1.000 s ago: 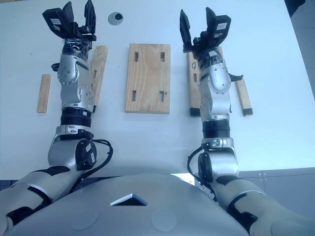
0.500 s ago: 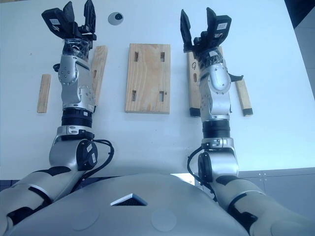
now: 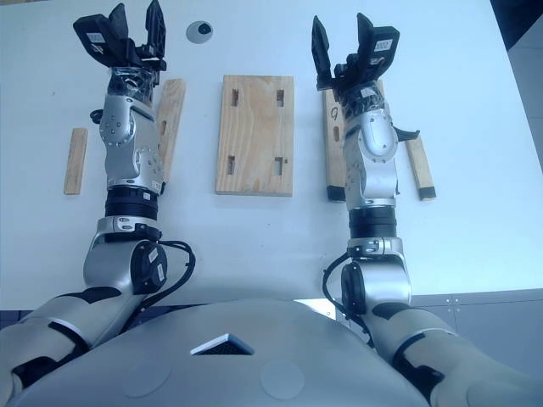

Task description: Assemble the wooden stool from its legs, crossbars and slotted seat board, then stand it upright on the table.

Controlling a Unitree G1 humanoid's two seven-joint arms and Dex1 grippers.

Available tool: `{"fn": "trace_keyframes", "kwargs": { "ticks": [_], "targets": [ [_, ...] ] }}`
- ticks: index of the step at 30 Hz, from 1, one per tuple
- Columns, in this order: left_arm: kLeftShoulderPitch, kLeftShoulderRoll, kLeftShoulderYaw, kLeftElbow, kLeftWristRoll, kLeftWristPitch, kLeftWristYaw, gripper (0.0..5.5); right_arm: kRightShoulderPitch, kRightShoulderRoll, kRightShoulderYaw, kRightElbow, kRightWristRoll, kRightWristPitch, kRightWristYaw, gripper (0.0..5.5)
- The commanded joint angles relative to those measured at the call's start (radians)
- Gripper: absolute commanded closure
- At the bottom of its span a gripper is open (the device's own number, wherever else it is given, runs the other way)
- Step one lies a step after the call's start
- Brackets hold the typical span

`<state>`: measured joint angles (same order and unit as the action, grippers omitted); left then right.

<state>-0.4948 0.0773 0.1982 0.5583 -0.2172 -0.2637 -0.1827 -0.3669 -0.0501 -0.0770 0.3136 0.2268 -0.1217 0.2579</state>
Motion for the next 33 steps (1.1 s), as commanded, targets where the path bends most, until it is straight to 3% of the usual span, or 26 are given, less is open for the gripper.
{"fn": "trace_keyframes", "kwargs": {
  "ticks": [1, 5, 10, 19, 26, 33],
  "targets": [
    [-0.004, 0.01, -0.004, 0.0, 0.011, 0.007, 0.004, 2.34, 0.01, -0.02, 0.01, -0.032, -0.028, 0.015, -0.002, 1.63],
    [0.03, 0.019, -0.001, -0.042, 0.012, 0.017, 0.007, 2.34, 0.156, -0.156, -0.064, -0.187, -0.003, 0.077, 0.063, 1.63],
    [0.095, 0.023, 0.002, -0.106, 0.014, 0.039, 0.027, 2.34, 0.48, -0.343, -0.203, -0.261, 0.034, 0.139, 0.189, 1.63],
    [0.155, 0.015, -0.007, -0.185, 0.011, 0.069, 0.054, 2.34, 0.668, -0.376, -0.234, -0.171, 0.01, 0.121, 0.257, 1.63],
    [0.18, 0.007, -0.006, -0.208, 0.011, 0.078, 0.065, 2.37, 0.71, -0.363, -0.225, -0.22, 0.035, 0.201, 0.26, 2.69],
    [0.204, -0.011, 0.002, -0.243, -0.012, 0.098, 0.068, 2.37, 0.734, -0.361, -0.185, -0.419, 0.066, 0.428, 0.209, 3.86]
  ]
}}
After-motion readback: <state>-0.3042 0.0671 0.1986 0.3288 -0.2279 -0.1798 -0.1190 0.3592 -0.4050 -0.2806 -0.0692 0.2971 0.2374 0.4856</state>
